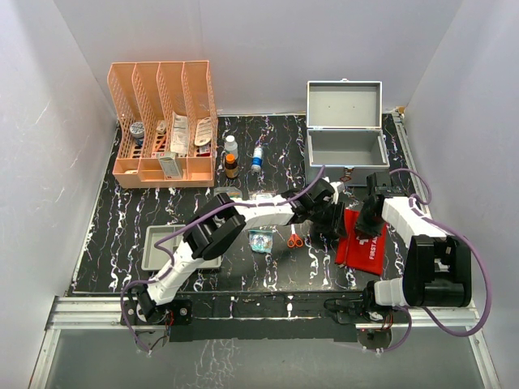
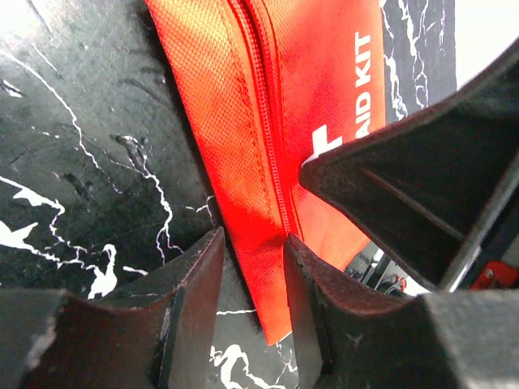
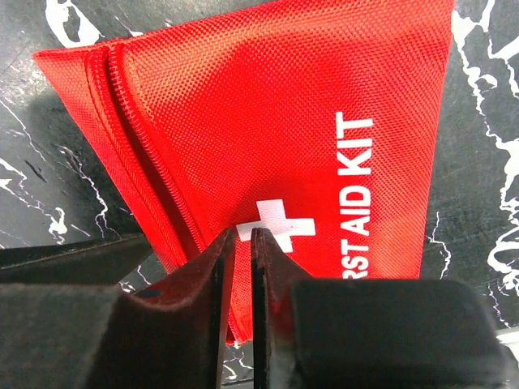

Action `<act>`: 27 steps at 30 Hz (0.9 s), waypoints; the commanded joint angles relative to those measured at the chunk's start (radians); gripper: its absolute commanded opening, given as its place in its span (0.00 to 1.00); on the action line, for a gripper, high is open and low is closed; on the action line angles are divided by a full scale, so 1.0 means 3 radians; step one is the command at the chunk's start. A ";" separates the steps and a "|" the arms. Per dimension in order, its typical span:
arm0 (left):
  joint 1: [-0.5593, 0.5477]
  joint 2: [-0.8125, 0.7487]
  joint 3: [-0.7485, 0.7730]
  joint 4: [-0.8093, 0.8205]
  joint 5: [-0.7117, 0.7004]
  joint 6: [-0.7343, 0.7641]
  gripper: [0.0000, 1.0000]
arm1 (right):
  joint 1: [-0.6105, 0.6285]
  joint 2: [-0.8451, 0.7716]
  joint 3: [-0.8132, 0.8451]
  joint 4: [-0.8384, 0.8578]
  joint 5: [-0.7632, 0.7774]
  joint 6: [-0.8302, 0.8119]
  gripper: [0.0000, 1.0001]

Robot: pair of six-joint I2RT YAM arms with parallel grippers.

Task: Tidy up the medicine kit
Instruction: Pick up the medicine pouch from the center of the board.

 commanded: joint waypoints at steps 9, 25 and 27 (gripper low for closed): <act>0.0066 0.0056 -0.0596 -0.0743 -0.0226 0.0476 0.40 | 0.0055 0.0221 -0.0053 0.0287 -0.0357 0.0211 0.40; 0.0301 -0.0342 -0.0913 -0.0735 -0.0266 0.0628 0.35 | 0.0781 0.0860 0.0189 0.0079 0.0302 0.0419 0.00; 0.0337 -0.0419 -0.0980 -0.0732 -0.0273 0.0671 0.34 | 0.0808 0.0848 0.0202 0.0114 0.0276 0.0437 0.00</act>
